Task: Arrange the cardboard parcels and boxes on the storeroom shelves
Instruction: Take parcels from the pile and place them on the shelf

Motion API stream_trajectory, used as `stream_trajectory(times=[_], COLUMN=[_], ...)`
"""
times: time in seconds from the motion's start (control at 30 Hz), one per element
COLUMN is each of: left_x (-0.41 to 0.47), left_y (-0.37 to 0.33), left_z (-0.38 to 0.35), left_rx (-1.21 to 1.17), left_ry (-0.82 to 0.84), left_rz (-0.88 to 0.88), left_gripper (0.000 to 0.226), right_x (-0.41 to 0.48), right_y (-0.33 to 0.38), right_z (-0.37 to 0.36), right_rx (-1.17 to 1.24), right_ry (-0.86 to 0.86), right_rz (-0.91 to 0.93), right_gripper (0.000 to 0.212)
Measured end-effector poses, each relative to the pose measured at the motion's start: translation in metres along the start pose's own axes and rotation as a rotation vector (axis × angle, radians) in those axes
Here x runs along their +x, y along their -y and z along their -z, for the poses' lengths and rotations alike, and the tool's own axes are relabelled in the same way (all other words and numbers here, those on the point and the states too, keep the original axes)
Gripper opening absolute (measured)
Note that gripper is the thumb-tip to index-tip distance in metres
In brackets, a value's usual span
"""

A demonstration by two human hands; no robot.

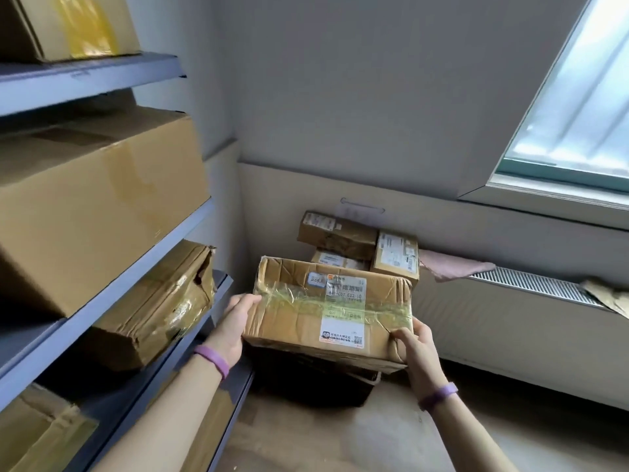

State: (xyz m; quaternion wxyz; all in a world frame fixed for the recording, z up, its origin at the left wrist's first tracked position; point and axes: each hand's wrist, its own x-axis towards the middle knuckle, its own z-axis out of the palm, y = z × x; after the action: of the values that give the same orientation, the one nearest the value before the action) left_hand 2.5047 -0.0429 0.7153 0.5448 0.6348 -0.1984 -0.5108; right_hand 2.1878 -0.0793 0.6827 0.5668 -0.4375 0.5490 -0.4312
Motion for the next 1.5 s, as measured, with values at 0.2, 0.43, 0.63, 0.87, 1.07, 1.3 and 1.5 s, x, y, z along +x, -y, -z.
stream_trajectory(times=[0.2,0.43,0.63,0.87,1.07,1.3,1.5], left_x=[0.091,0.183,0.270,0.380,0.457,0.490,0.485], left_y=[-0.042,-0.077,-0.105,-0.131,-0.136,-0.117,-0.111], left_z=[-0.035,-0.089,-0.151,-0.213,-0.245,-0.242,-0.231], left_rx=[0.072,0.111,0.130,0.254,0.332,0.318,0.382], left_ry=[0.003,-0.015,-0.060,-0.049,-0.027,-0.053,-0.083], left_rz=[0.007,0.014,0.007,0.037,0.066,0.168,0.119], left_gripper=[0.021,0.009,0.015,0.017,0.017,0.016,0.013], right_x=[0.087,0.202,0.318,0.439,0.514,0.533,0.512], right_y=[0.014,0.030,0.046,0.062,0.050,0.038,0.022], right_z=[-0.022,-0.027,-0.024,-0.030,-0.032,-0.038,-0.037], right_rx=[0.072,0.087,0.116,0.085,0.062,0.004,0.009], right_ry=[-0.065,-0.096,-0.085,-0.133,-0.143,-0.111,-0.151], right_rz=[-0.080,-0.145,-0.165,-0.205,-0.227,-0.243,-0.316], right_gripper=[0.069,0.068,0.043,0.059,0.053,0.045,0.044])
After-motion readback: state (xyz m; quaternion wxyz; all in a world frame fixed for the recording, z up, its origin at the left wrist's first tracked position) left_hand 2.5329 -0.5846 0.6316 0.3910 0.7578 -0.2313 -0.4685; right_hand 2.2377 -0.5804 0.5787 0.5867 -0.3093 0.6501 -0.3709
